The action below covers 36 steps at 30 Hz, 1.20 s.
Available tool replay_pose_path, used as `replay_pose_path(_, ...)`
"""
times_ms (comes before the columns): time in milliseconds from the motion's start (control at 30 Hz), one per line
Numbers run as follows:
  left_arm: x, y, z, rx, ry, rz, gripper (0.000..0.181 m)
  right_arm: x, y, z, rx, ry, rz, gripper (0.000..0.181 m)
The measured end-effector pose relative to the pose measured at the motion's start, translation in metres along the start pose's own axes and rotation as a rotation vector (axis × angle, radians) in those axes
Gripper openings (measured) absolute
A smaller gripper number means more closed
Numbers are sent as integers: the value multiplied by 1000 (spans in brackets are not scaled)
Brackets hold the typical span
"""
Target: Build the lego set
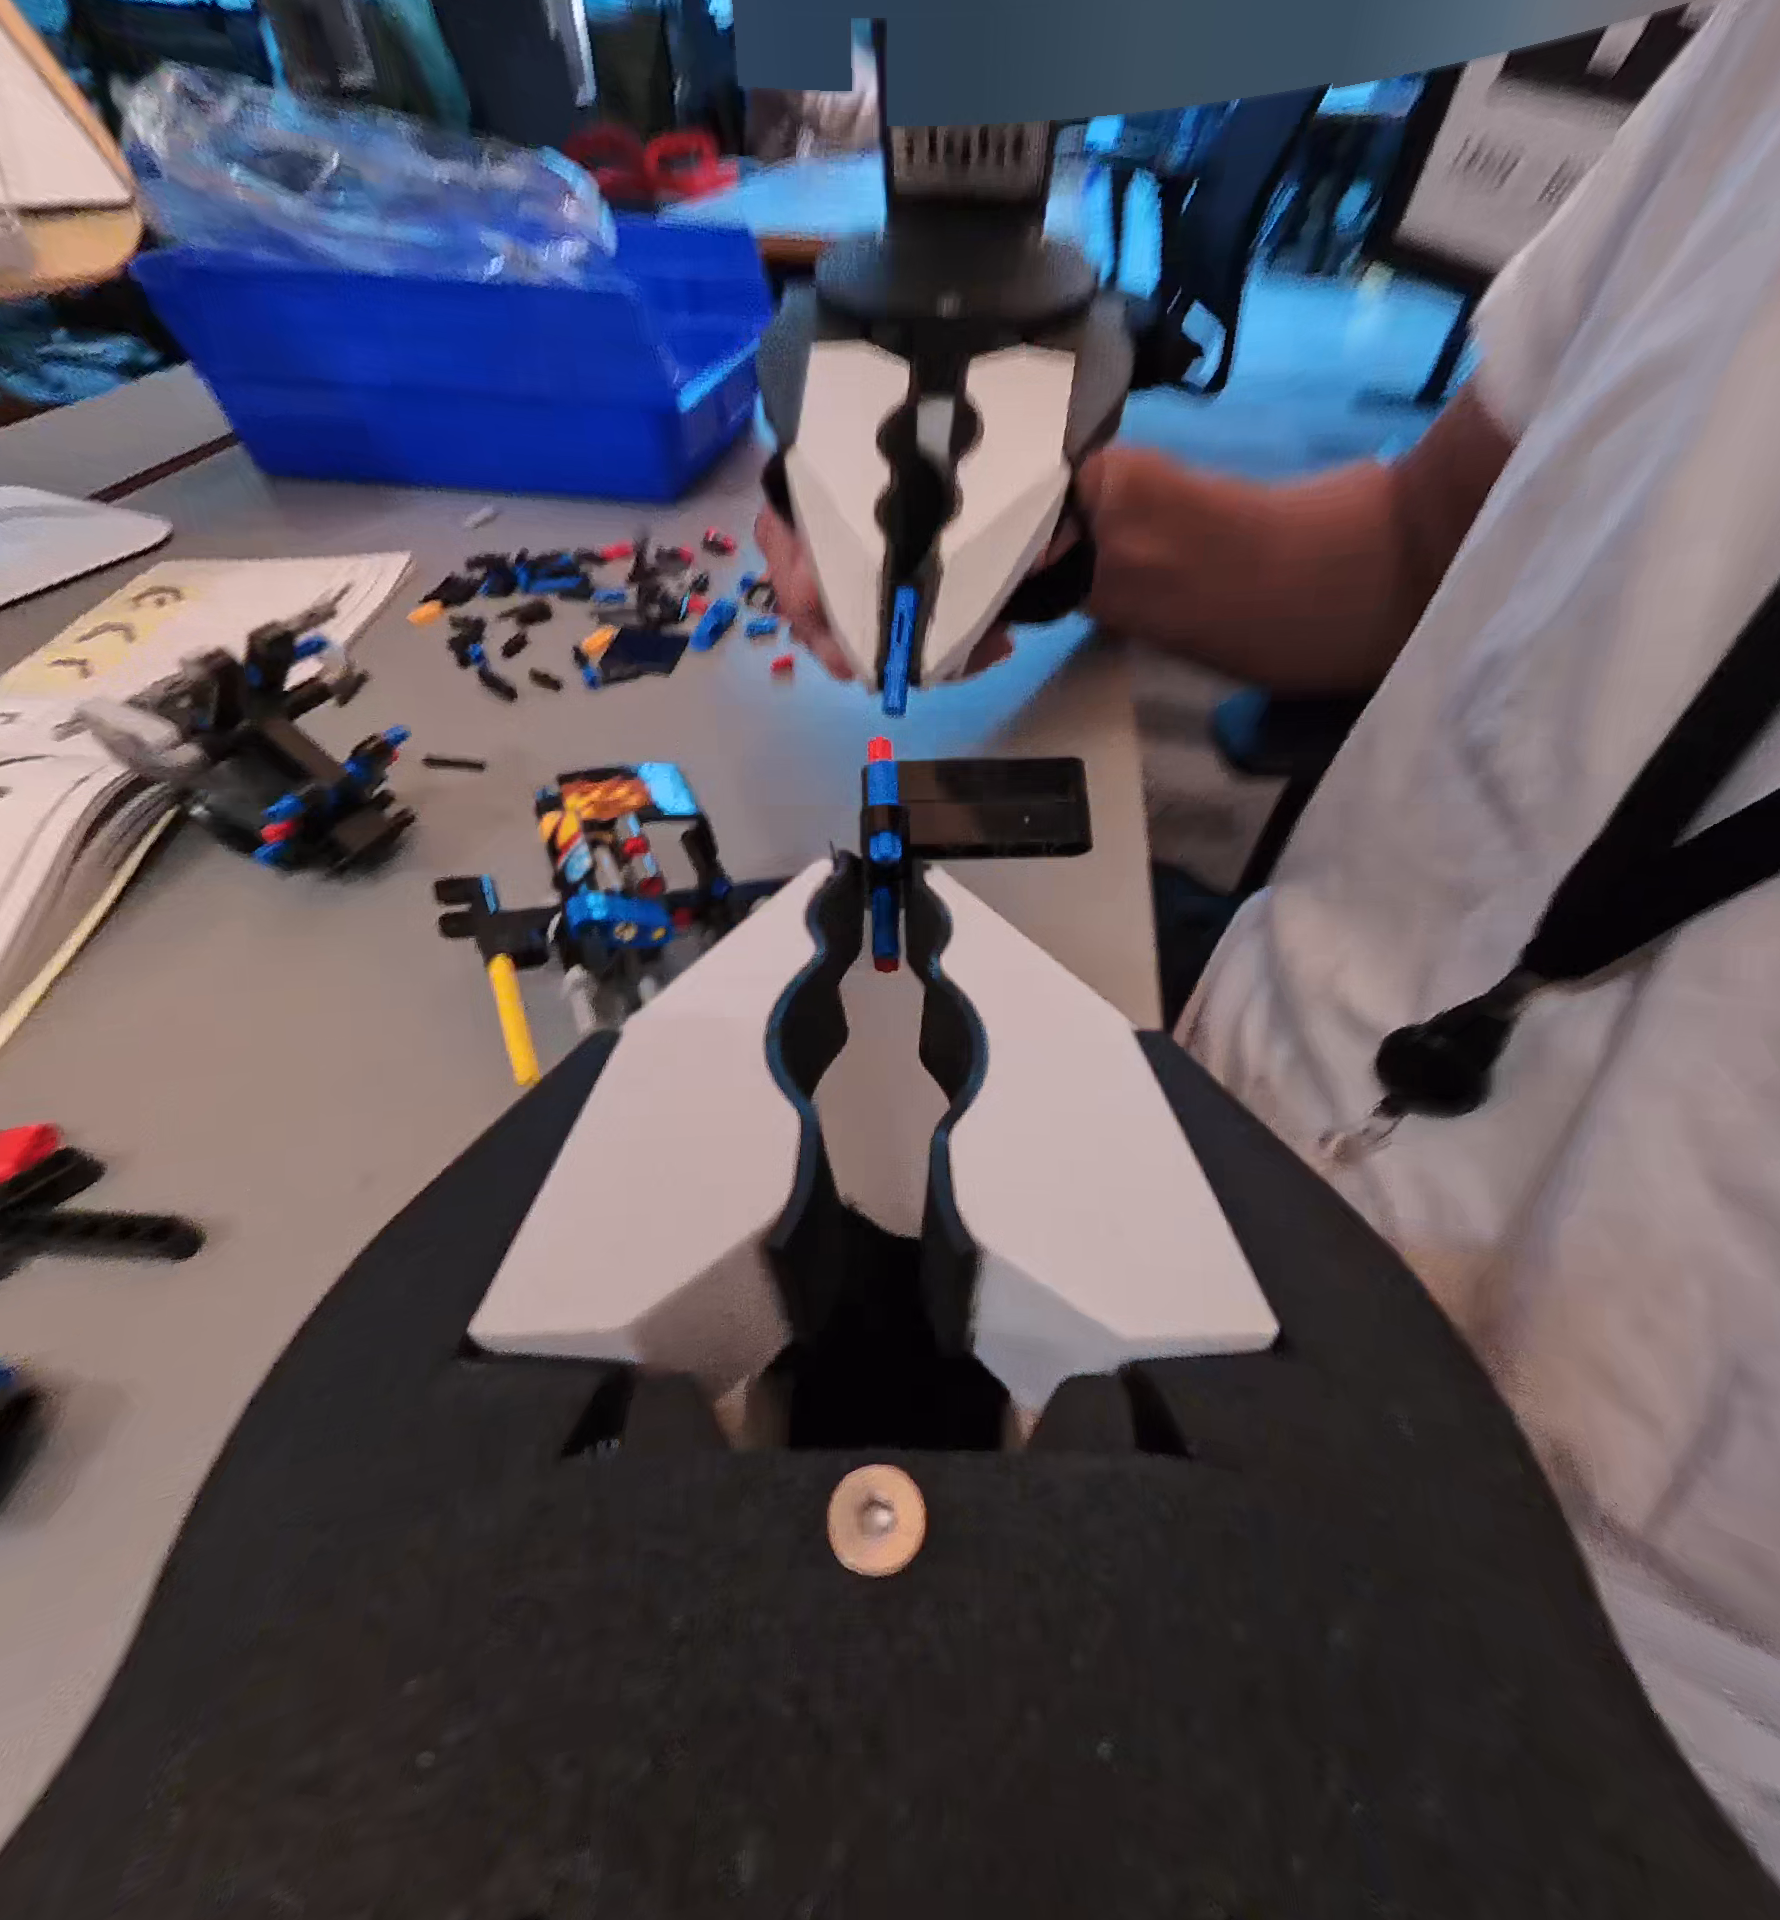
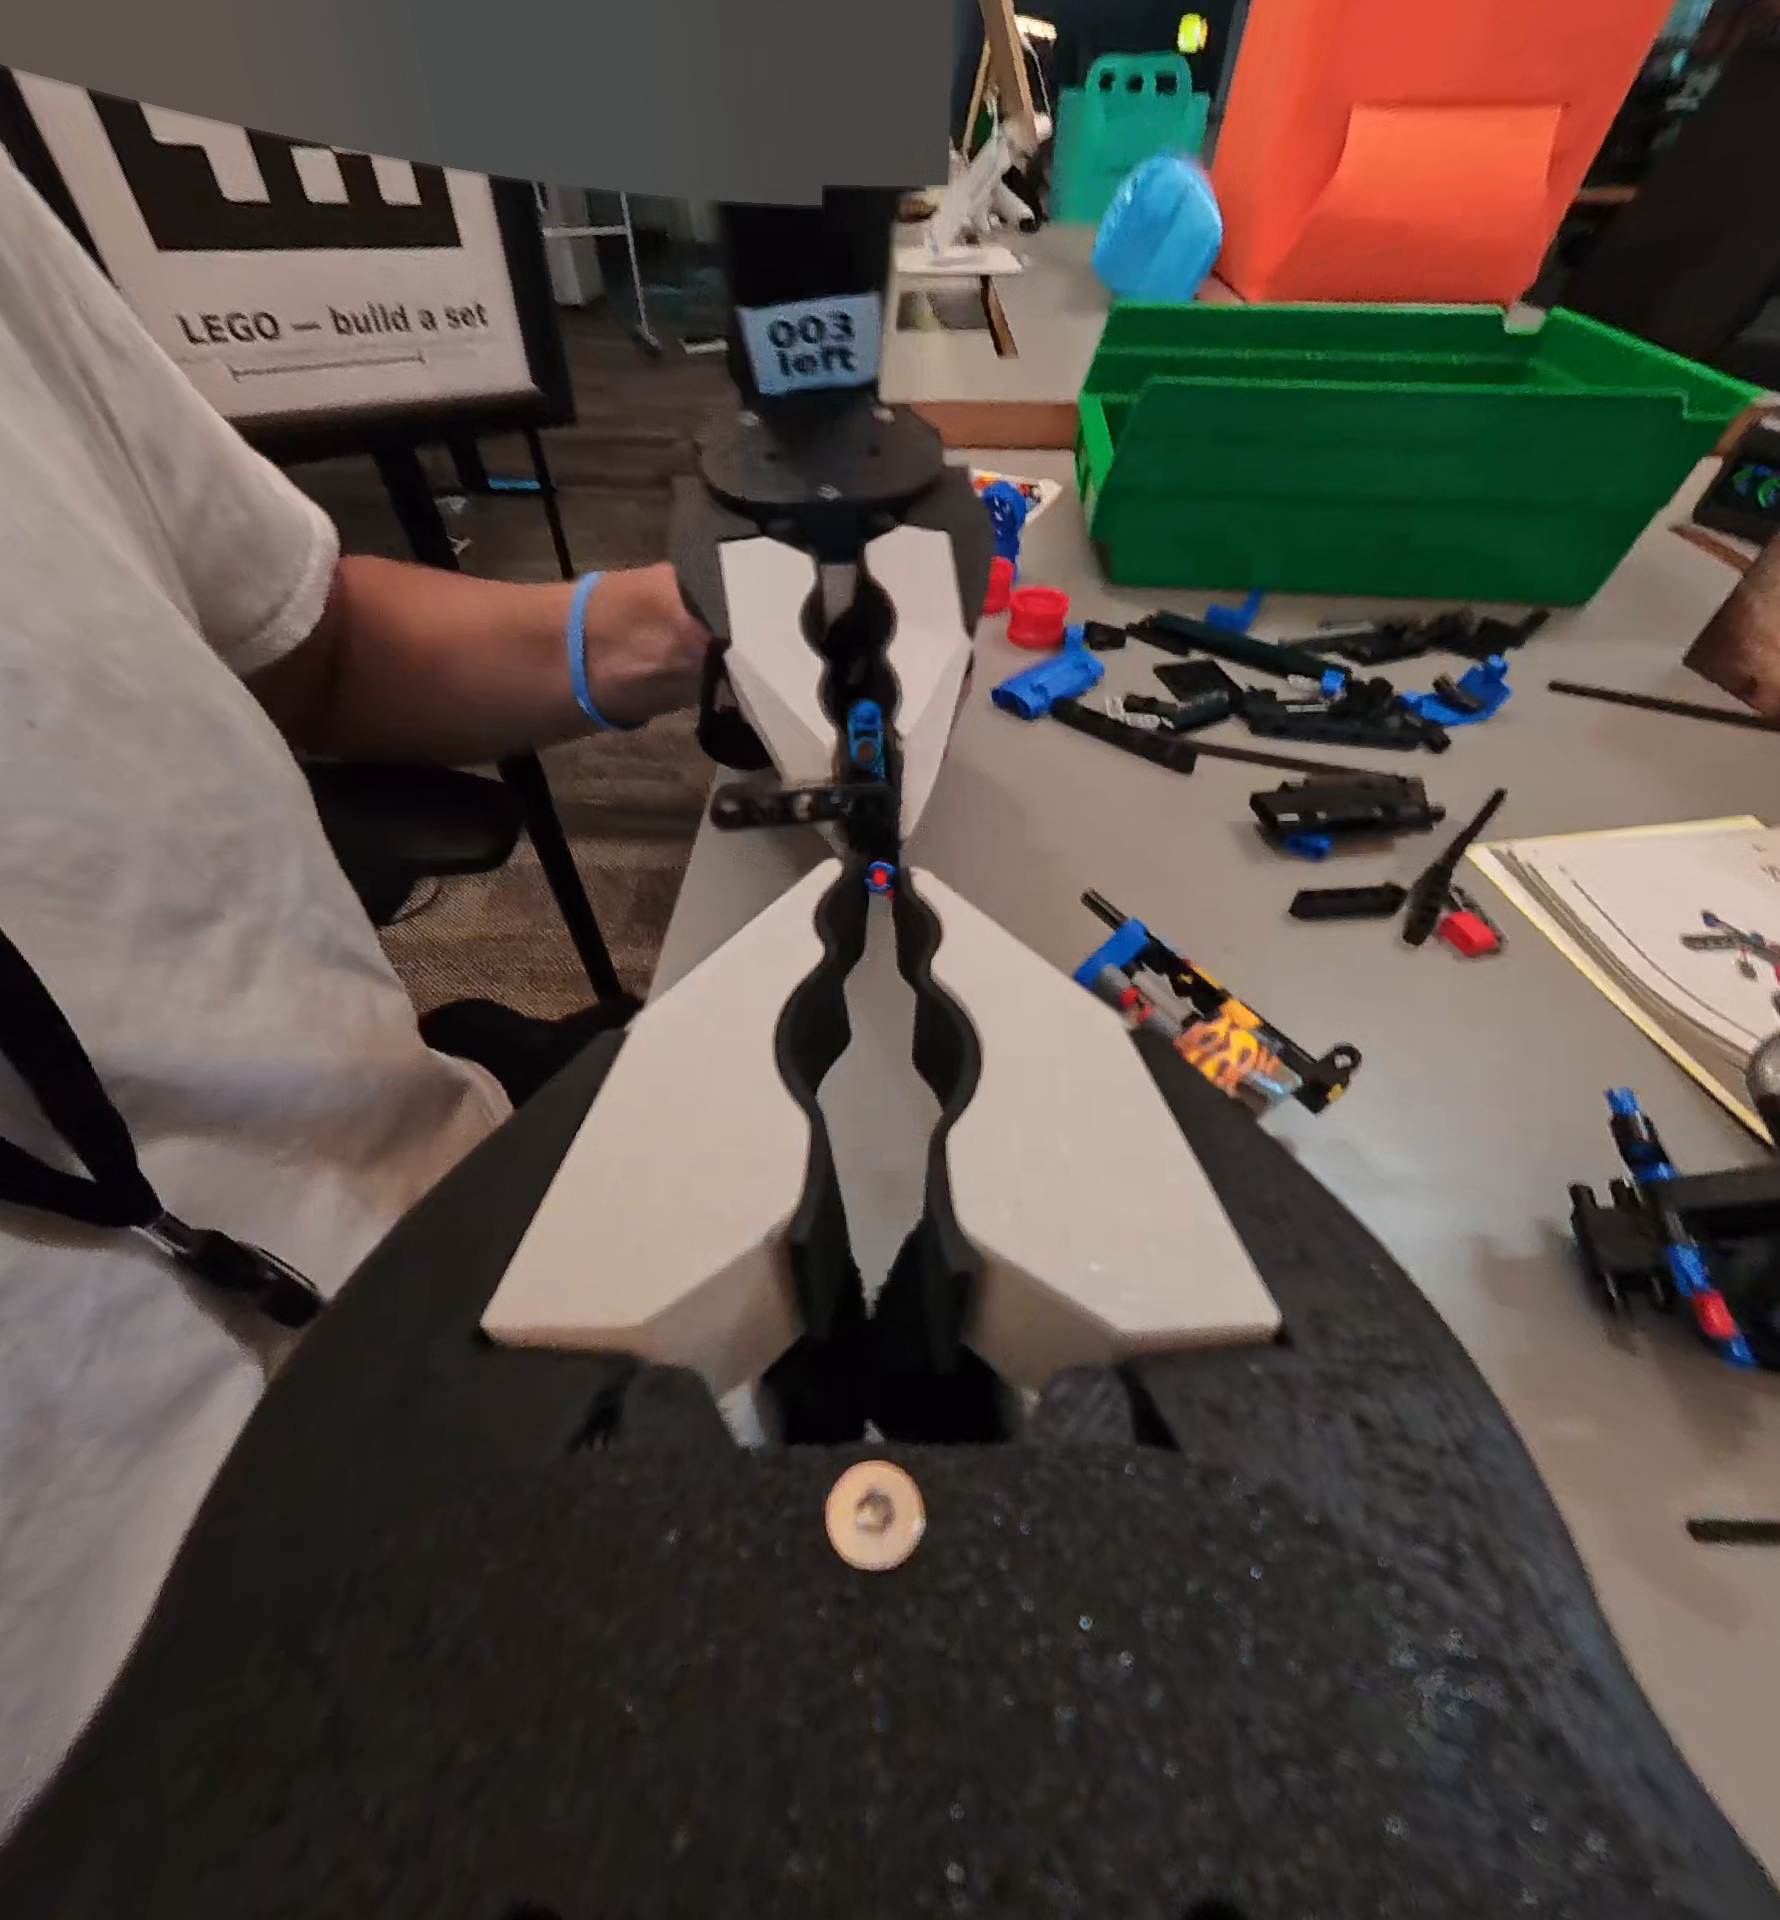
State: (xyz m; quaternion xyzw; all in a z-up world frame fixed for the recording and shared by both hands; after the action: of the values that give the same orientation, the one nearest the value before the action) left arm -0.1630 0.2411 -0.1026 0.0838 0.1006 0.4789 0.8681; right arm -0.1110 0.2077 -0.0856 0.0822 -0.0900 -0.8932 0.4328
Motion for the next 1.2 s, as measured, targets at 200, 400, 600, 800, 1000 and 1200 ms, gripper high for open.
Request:
replay_pose_path(200, -2, 2, 12, -97, 31, -41, 6, 6, -1, 23, -132, 7, 5, 4)
replay_pose_path(400, -8, -4, 9, -64, -12, -55, 6, 9, -10, 13, -62, 41, 12, 4)
replay_pose_path(600, -9, -5, 9, -63, -16, -67, 6, 9, -10, 9, -49, 40, 19, 4)
replay_pose_path(800, -11, -7, 13, -89, -14, -81, 6, 9, -7, 12, -85, -33, 61, 4)
replay_pose_path(1000, -21, -6, 28, -202, 106, -189, 6, 15, -1, 26, -195, -72, 109, 4)
replay_pose_path(1200, -19, -5, 38, -291, 213, -225, 6, 10, 3, 37, -269, -126, 96, 4)
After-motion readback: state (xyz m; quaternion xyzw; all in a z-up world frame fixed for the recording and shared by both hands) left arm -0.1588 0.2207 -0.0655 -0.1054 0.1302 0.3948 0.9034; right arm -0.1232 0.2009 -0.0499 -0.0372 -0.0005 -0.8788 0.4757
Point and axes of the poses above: each gripper's, where its closed fingertips meet, y back along the fingers, z out of its top, x = y × z across the jaws, the point moved 2 cm from there along y, back along the fingers, and after that the axes turned 4 degrees about y, right-handed, at the moved point
